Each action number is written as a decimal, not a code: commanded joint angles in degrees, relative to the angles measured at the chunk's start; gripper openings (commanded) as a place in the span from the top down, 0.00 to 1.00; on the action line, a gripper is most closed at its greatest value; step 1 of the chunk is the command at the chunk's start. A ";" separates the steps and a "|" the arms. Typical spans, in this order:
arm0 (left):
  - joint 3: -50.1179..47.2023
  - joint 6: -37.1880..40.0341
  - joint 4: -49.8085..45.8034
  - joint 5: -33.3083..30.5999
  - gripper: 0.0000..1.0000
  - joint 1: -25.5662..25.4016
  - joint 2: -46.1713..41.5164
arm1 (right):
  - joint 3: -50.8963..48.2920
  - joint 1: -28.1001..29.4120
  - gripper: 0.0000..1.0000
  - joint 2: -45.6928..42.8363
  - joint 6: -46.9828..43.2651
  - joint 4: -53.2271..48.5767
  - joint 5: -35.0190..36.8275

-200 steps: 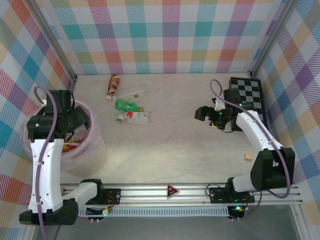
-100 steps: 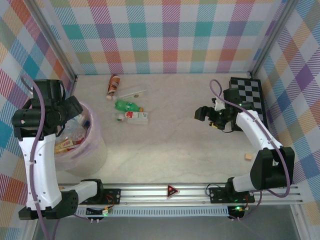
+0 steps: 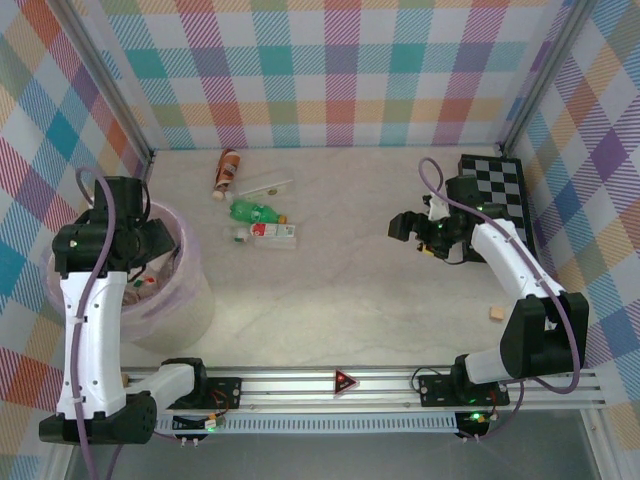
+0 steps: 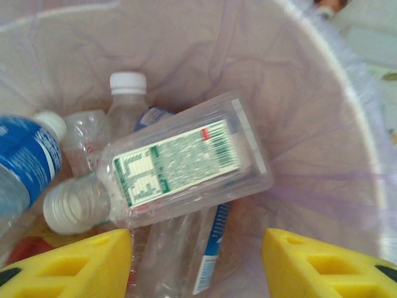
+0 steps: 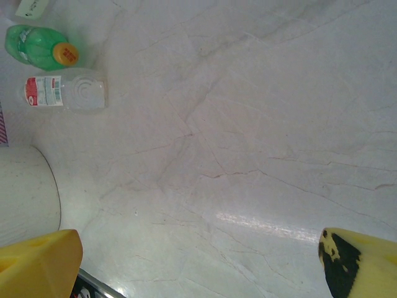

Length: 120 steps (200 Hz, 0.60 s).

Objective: Put the plastic bottles in the bin

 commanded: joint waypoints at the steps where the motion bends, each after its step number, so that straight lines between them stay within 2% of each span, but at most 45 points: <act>1: 9.06 1.75 -1.28 -1.68 0.40 0.46 1.73 | 2.02 0.40 0.02 0.35 -0.29 -0.17 -1.16; 21: 16.29 4.39 -2.68 -0.53 0.37 0.07 4.87 | 1.71 0.38 0.02 0.33 0.14 0.10 -1.31; 37: 20.56 4.45 -3.42 -1.10 0.35 -2.35 7.38 | 1.58 0.49 0.02 0.18 0.20 0.01 -1.11; 81: 28.29 1.40 -3.93 -12.76 0.30 -21.53 17.23 | 1.49 0.50 0.02 -0.77 0.56 -0.26 -0.09; 120: 33.97 -0.54 -0.15 -14.92 0.25 -31.76 27.06 | 1.16 0.49 0.02 -1.40 0.28 -1.01 0.76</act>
